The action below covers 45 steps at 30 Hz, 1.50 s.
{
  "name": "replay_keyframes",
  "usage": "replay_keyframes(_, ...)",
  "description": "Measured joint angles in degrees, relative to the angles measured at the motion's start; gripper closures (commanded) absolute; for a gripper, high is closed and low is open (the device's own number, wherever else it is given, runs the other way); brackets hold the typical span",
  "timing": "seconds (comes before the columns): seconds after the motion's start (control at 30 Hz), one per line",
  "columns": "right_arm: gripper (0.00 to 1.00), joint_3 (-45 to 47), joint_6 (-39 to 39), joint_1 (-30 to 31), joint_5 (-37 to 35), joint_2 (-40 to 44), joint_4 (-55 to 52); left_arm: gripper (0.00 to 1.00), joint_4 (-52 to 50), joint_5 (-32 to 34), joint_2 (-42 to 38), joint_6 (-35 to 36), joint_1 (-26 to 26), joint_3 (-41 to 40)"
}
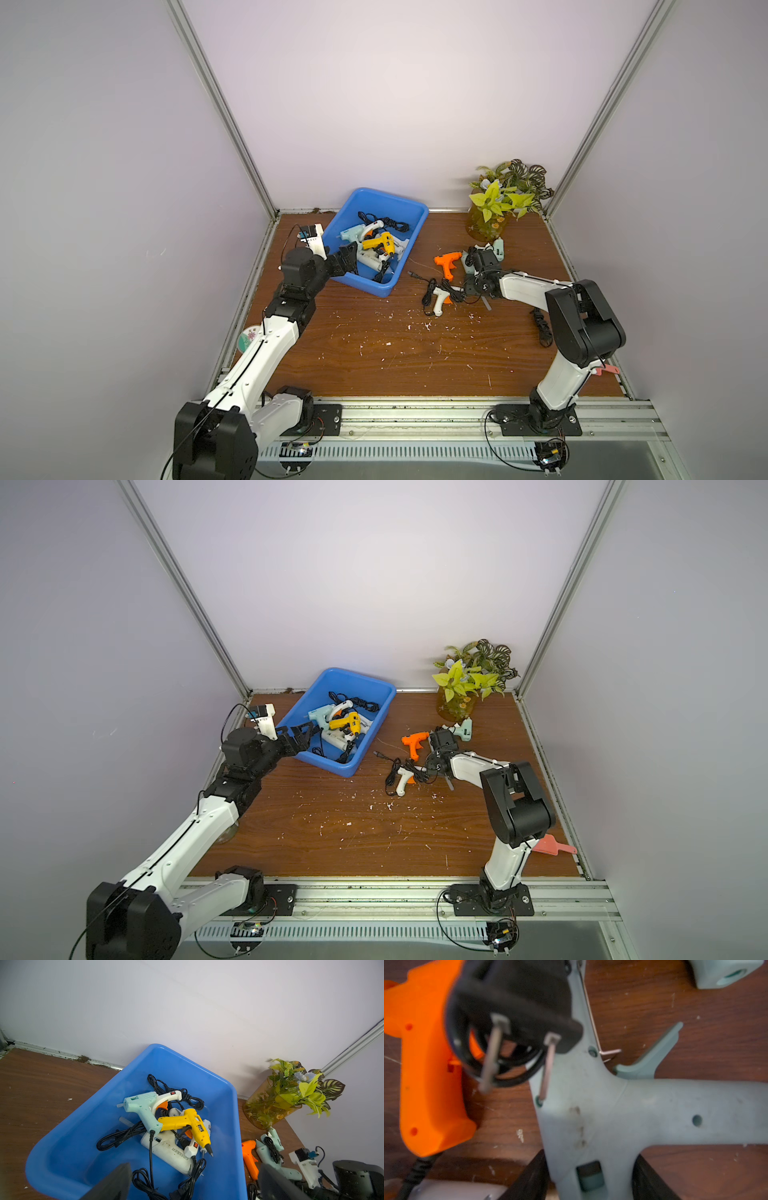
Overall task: Put the hot melt glue gun into the storage box
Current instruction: Pick up the hot melt adhesive gun from the center of the board.
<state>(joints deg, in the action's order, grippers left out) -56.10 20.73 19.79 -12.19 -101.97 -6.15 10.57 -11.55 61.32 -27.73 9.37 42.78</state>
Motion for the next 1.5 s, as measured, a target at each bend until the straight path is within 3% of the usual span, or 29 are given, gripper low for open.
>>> replay_keyframes(0.2,0.67,0.0,-0.9,0.0,-0.4,-0.1,0.8,0.01,0.2,0.0,0.0,-0.6,0.0,-0.3)
replay_keyframes(0.33,0.78,3.3,-1.4,0.0,0.2,3.2,1.8,0.01,0.3,0.0,0.1,-2.1,0.0,-0.6)
replay_keyframes(0.7,0.91,12.3,-4.8,0.0,5.7,27.6,-1.3,0.01,0.6,-1.4,0.7,-7.8,0.0,-0.6)
replay_keyframes(0.97,0.92,15.5,-5.7,0.0,16.1,39.3,-0.7,0.01,5.2,-8.0,1.4,-14.1,0.4,-2.2)
replay_keyframes(1.17,0.92,20.3,-4.7,4.1,19.8,43.8,7.6,0.01,10.4,-10.9,4.5,-18.8,9.0,-3.6)
replay_keyframes(1.5,0.92,24.1,-3.3,16.7,13.3,43.7,22.8,0.01,26.0,-15.0,14.2,-25.9,22.3,-3.2)
